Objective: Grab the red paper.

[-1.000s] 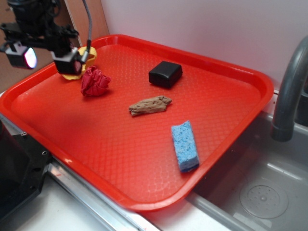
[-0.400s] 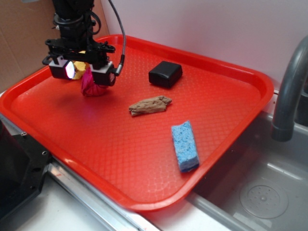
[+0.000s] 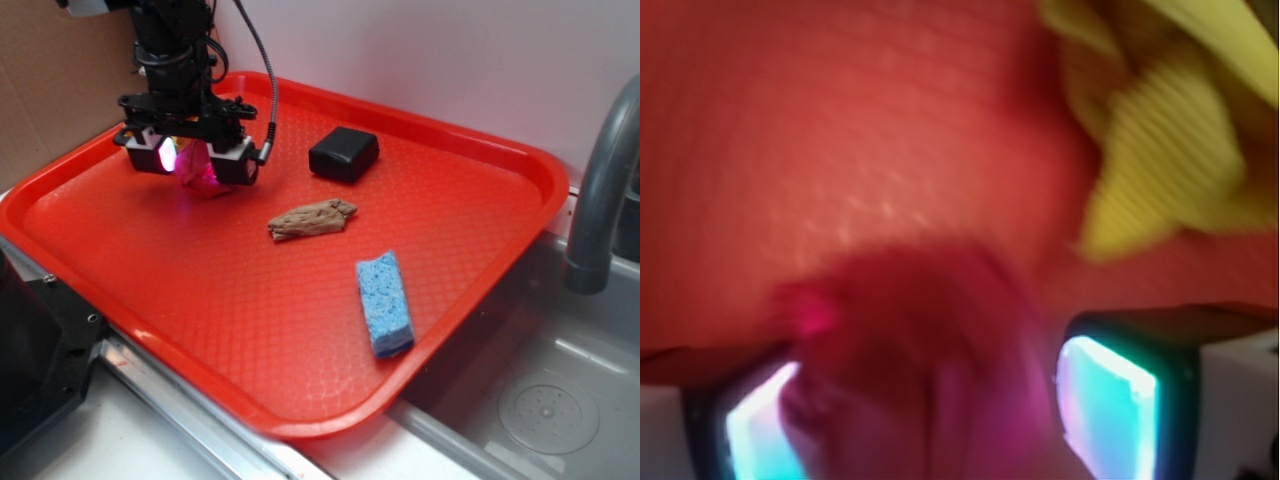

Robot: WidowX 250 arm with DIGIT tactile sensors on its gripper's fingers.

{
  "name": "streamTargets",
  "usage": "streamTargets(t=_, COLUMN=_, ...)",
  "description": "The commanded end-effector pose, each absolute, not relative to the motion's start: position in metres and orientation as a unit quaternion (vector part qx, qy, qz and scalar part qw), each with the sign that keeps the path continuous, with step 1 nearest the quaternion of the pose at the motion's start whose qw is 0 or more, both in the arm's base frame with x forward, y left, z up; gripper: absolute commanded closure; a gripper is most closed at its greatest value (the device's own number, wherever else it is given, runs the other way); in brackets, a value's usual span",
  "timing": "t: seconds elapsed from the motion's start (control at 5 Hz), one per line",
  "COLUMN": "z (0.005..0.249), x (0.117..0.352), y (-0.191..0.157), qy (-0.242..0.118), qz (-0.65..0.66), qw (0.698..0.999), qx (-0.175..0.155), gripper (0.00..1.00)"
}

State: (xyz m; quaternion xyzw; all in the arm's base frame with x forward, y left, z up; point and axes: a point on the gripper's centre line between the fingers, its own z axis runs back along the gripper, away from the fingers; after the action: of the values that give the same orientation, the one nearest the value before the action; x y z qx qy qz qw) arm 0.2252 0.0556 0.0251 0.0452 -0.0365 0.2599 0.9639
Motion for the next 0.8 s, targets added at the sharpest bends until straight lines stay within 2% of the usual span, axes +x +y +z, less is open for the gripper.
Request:
streamTargets(t=0.0, z=0.007, x=0.227, y=0.062, qy=-0.065, qz=0.225, qw=0.971, qx=0.037, gripper=1.00)
streamTargets(t=0.4, z=0.006, x=0.227, y=0.063, qy=-0.059, qz=0.232, qw=0.970, qx=0.037, gripper=1.00)
streamTargets(t=0.6, z=0.017, x=0.223, y=0.061, qy=-0.063, qz=0.227, qw=0.971, qx=0.033, gripper=1.00)
